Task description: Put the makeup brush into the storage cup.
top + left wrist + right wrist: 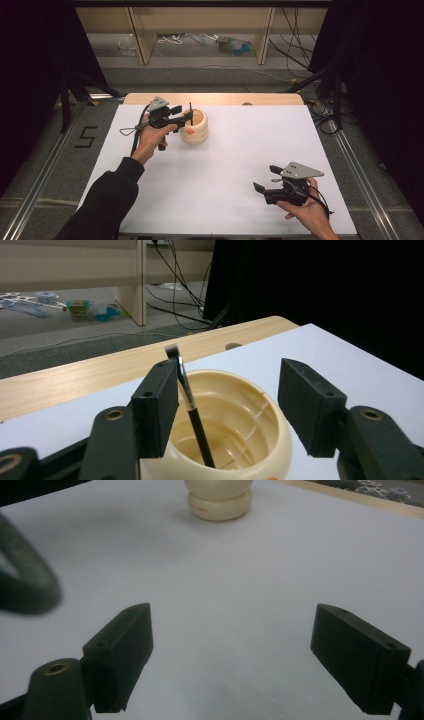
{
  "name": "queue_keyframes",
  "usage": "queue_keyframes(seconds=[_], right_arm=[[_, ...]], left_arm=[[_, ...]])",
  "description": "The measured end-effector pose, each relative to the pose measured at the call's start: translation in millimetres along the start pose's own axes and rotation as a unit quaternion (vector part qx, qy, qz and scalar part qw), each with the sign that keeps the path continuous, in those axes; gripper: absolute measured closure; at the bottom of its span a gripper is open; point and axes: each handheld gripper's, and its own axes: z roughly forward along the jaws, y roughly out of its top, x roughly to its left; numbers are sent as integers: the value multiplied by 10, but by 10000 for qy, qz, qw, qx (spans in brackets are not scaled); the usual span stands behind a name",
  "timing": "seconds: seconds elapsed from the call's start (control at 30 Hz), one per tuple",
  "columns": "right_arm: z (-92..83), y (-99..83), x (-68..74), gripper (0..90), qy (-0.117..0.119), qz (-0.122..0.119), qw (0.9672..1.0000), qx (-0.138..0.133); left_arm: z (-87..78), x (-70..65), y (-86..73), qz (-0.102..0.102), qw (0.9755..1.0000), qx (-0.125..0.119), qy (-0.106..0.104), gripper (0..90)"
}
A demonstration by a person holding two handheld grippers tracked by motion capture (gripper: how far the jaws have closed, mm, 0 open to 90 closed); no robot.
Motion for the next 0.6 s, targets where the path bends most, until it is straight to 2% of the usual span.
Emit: queue_keyframes(seconds=[0.1, 0.2, 0.6], right_arm=[[-10, 3, 1, 183, 20, 30, 10000, 14], [-5, -3, -8, 183, 13, 5, 10000, 12], [-11, 4, 1, 183, 9, -51, 10000, -12]], left_arm=[[-44, -41, -30, -94, 9999, -54, -123, 382], [-83, -66, -58, -29, 9997, -81, -241, 376], [-237, -139, -56, 30, 9992, -98, -384, 342]])
